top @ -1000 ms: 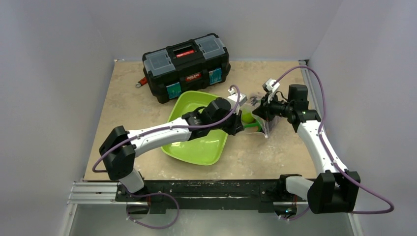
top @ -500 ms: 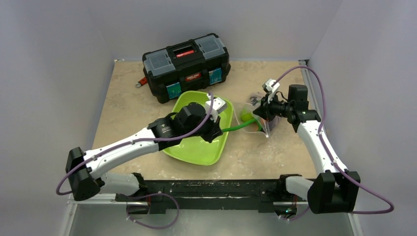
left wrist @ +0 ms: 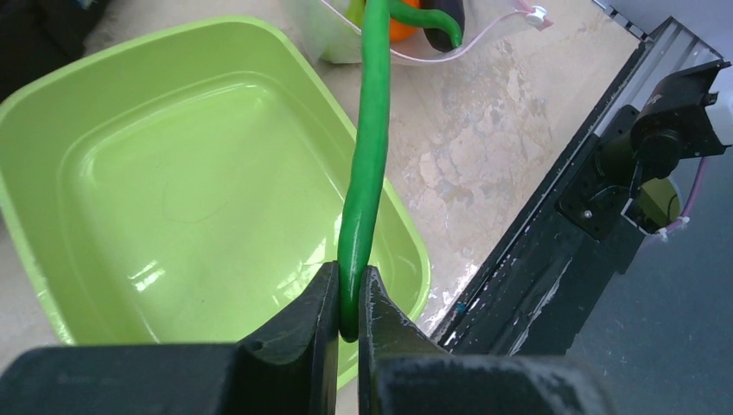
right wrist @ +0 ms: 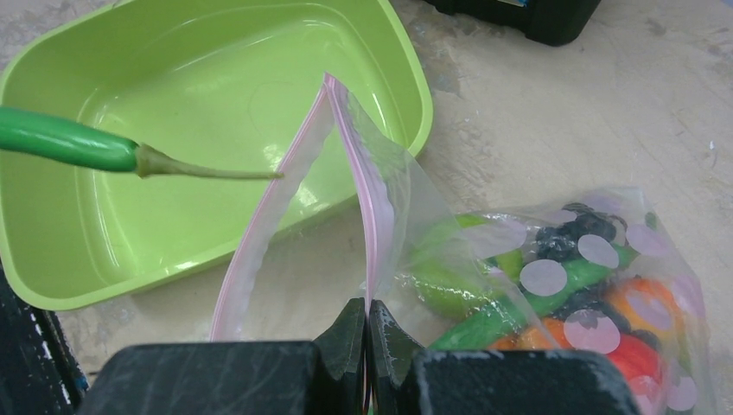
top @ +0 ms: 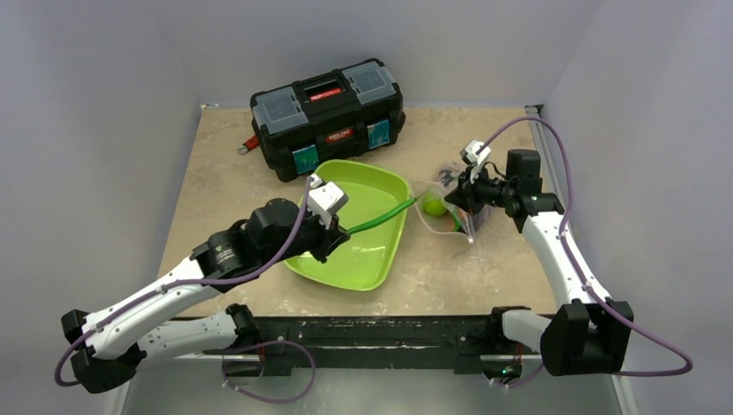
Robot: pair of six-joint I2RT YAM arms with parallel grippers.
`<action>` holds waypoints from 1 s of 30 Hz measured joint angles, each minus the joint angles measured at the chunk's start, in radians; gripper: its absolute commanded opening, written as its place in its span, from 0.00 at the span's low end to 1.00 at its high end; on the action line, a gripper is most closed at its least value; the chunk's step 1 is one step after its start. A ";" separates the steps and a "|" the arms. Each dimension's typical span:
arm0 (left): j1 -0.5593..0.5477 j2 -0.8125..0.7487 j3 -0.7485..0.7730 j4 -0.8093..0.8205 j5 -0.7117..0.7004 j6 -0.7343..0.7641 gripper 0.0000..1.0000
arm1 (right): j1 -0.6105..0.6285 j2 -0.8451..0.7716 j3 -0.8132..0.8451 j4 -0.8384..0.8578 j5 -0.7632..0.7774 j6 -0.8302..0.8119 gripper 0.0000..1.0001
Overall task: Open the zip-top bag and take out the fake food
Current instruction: Pick up the fake vegetable from the zipper food storage bag, then place the fake vegetable in the bin.
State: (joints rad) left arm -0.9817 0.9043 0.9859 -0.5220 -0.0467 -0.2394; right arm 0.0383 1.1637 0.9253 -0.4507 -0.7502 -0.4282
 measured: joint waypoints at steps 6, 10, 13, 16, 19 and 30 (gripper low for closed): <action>0.006 -0.107 -0.002 -0.069 -0.068 0.023 0.00 | -0.001 0.000 0.000 -0.002 0.000 -0.003 0.00; 0.006 -0.152 -0.002 -0.117 -0.117 0.027 0.00 | -0.004 0.000 0.000 -0.005 -0.001 -0.003 0.00; 0.006 -0.181 0.002 -0.155 -0.150 0.038 0.00 | -0.007 0.000 0.000 -0.005 -0.001 -0.003 0.00; 0.006 -0.206 0.008 -0.190 -0.184 0.048 0.00 | -0.007 0.000 0.000 -0.005 -0.001 -0.004 0.00; 0.006 -0.220 0.011 -0.217 -0.213 0.053 0.00 | -0.007 0.000 0.000 -0.005 -0.001 -0.005 0.00; 0.006 -0.170 -0.008 -0.226 -0.283 0.076 0.00 | -0.013 0.000 0.000 -0.006 -0.001 -0.007 0.00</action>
State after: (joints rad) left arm -0.9752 0.7345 0.9783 -0.7483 -0.3302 -0.1638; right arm 0.0250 1.1637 0.9253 -0.4564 -0.7509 -0.4355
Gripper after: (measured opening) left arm 0.060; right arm 0.004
